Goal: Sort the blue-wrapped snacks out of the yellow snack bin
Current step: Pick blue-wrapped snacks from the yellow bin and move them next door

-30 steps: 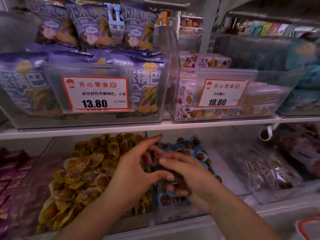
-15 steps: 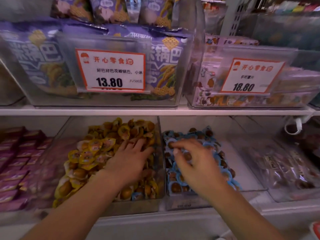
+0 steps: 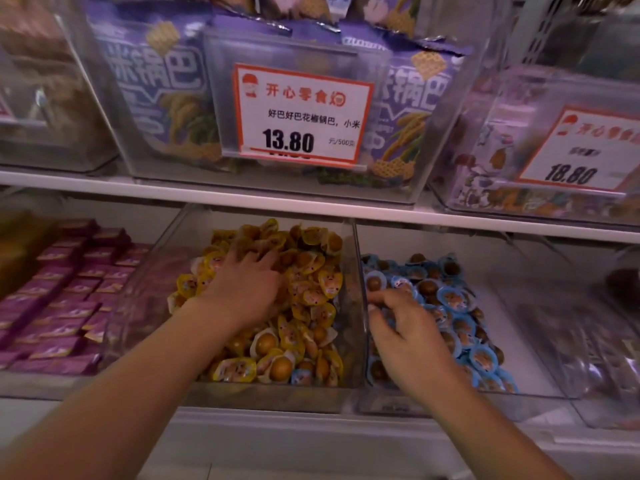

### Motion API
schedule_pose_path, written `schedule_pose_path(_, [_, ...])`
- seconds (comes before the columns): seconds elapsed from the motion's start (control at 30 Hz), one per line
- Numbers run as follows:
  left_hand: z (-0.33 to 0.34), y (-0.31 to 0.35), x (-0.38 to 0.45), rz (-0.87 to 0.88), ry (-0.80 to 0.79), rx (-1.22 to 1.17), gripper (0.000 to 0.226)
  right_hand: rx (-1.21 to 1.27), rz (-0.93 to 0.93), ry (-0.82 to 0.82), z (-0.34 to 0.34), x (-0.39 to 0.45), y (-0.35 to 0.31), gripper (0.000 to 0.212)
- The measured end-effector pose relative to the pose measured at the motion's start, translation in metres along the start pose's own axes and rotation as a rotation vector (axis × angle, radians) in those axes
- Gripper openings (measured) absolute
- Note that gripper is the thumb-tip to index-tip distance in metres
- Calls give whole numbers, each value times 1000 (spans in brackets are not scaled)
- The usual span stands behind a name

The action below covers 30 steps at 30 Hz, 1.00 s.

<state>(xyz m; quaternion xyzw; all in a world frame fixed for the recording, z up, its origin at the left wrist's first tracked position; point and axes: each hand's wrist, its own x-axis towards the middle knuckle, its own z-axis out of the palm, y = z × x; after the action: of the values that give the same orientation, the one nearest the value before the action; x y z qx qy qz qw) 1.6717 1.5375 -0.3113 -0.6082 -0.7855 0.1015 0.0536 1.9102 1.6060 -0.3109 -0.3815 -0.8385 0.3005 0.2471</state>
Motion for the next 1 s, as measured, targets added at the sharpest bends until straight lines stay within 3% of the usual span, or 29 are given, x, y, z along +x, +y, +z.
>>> schedule_pose_path(0.1, [-9, 13, -6, 44, 117, -8, 37, 16, 6, -3, 0, 0, -1, 26])
schedule_pose_path(0.2, [-20, 39, -5, 193, 285, -341, 21, 3, -10, 9, 1, 0, -1, 25])
schedule_pose_path(0.3, [-16, 65, 0, 220, 8, -737, 18, 1, -20, 22, 0, -1, -2, 25])
schedule_pose_path(0.43, [12, 62, 11, 175, -152, -529, 78, -4, -34, 26, -1, -3, -4, 24])
schedule_pose_path(0.53, [19, 56, 17, 172, -160, -438, 94, -9, -33, 23, -1, -3, -3, 23])
schedule_pose_path(0.67, [4, 62, 33, 176, -196, -302, 96, 13, -40, 21, -1, -2, -4, 21])
schedule_pose_path(0.83, [-18, 64, 42, 254, -505, -319, 71, 32, -37, 4, -2, -1, -3, 19])
schedule_pose_path(1.0, [-32, 59, 40, 276, -664, -266, 74, 56, -25, -2, -2, 2, -2, 19])
